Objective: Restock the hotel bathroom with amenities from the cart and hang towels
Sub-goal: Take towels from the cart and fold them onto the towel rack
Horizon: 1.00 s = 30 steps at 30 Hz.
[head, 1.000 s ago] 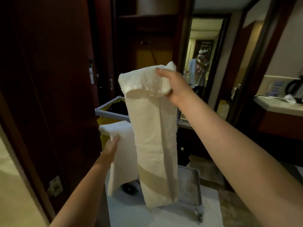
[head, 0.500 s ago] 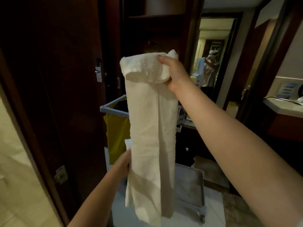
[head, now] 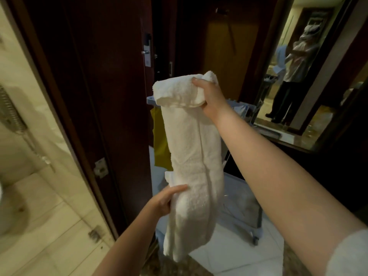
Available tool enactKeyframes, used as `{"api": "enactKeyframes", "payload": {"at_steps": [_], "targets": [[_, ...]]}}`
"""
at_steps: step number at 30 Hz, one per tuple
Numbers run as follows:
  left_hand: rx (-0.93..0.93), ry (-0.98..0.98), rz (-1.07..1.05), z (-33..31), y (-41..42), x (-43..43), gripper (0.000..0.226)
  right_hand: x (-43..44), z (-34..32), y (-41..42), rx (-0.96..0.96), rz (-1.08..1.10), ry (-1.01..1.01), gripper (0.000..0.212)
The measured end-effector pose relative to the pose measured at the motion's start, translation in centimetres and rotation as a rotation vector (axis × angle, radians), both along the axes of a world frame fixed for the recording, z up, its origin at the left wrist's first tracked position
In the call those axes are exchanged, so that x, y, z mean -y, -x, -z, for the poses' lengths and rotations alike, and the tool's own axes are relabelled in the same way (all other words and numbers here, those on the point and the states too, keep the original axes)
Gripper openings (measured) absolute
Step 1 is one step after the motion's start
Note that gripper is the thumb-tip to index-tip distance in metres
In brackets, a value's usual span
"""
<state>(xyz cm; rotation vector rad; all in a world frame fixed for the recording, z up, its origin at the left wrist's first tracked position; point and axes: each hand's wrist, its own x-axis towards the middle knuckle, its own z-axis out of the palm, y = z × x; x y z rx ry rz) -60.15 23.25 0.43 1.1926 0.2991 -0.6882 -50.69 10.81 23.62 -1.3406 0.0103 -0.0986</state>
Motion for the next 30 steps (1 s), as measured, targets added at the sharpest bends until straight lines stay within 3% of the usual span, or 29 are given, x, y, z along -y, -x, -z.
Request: {"api": "enactKeyframes", "payload": {"at_steps": [5, 9, 12, 16, 19, 23, 27, 30], "targets": [[0.064, -0.06, -0.19, 2.0, 0.1, -2.1, 0.032, 0.6, 2.0, 2.1, -0.024, -0.164, -0.087, 0.01], [0.146, -0.053, -0.317, 3.3, -0.8, -4.8, 0.035, 2.1, 5.2, 5.1, -0.09, -0.232, -0.036, 0.006], [0.166, -0.06, -0.387, 3.0, -1.4, -5.8, 0.033, 3.4, 9.0, 6.6, -0.245, -0.297, 0.03, 0.006], [0.134, -0.201, -0.437, 2.3, -3.7, -5.7, 0.04, 5.0, 12.9, 7.7, -0.435, -0.451, 0.131, 0.005], [0.127, -0.233, -0.436, 1.2, -5.9, -5.4, 0.042, 6.7, 15.1, 8.1, -0.516, -0.504, 0.196, 0.028], [0.257, -0.137, -0.33, -2.7, -6.5, -4.0, 0.028, 8.8, 17.6, 8.5, -0.62, -0.531, 0.271, 0.034], [0.293, -0.051, -0.34, -5.7, -6.9, -2.4, 0.016, 10.0, 20.5, 8.0, -0.736, -0.492, 0.553, 0.046], [0.365, -0.026, -0.294, -6.9, -6.8, -1.5, 0.025, 9.0, 19.7, 7.0, -0.611, -0.335, 0.637, 0.061]]}}
